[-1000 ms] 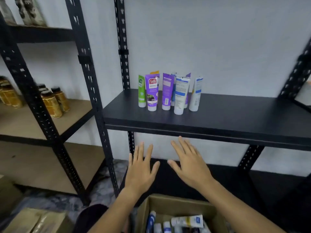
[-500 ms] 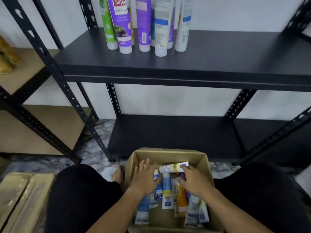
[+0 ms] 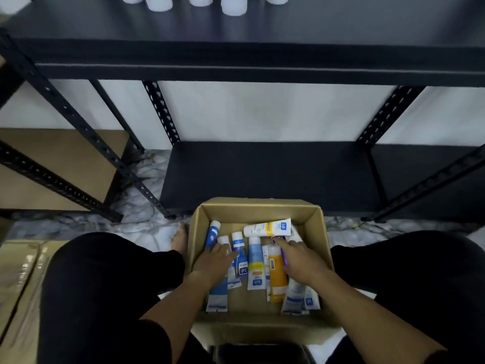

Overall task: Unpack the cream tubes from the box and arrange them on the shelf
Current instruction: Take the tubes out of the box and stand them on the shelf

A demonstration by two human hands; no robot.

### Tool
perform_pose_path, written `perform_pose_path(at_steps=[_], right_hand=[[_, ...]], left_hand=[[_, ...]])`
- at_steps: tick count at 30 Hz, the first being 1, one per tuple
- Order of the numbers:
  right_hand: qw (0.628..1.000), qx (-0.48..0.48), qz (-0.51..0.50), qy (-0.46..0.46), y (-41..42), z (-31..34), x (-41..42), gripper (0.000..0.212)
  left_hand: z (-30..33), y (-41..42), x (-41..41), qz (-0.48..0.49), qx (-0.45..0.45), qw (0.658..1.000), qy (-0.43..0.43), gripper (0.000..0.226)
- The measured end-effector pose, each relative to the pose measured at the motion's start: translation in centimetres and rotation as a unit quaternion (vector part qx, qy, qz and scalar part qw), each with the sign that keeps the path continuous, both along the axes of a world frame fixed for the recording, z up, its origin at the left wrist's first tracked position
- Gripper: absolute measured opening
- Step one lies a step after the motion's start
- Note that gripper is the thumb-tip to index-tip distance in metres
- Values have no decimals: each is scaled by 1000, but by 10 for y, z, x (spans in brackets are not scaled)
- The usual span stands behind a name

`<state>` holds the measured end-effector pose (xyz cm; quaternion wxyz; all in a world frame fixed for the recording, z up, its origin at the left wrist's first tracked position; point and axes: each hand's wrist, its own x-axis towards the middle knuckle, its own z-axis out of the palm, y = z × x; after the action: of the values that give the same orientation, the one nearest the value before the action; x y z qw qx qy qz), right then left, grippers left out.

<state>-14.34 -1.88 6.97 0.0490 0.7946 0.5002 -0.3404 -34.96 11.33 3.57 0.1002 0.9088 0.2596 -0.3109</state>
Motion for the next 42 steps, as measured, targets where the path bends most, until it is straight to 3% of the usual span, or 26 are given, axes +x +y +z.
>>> perform_pose_path(at_steps=[13, 15, 19, 28, 42], right_hand=[[1000, 15, 6, 19, 3, -20, 9, 70], [1000, 19, 10, 8, 5, -20, 10, 67], [999, 44, 28, -14, 9, -20, 10, 58], [995, 64, 79, 24, 20, -21, 6, 66], [989, 34, 143, 4, 27, -28, 7, 55]], left_hand=[[-15, 9, 5, -132, 64, 989, 17, 40], [-11, 8, 8, -107, 43, 993, 17, 38], [5, 14, 12, 37, -40, 998, -38, 37], [18, 15, 2, 207, -140, 959, -133, 34], [5, 16, -1, 207, -191, 955, -89, 31]])
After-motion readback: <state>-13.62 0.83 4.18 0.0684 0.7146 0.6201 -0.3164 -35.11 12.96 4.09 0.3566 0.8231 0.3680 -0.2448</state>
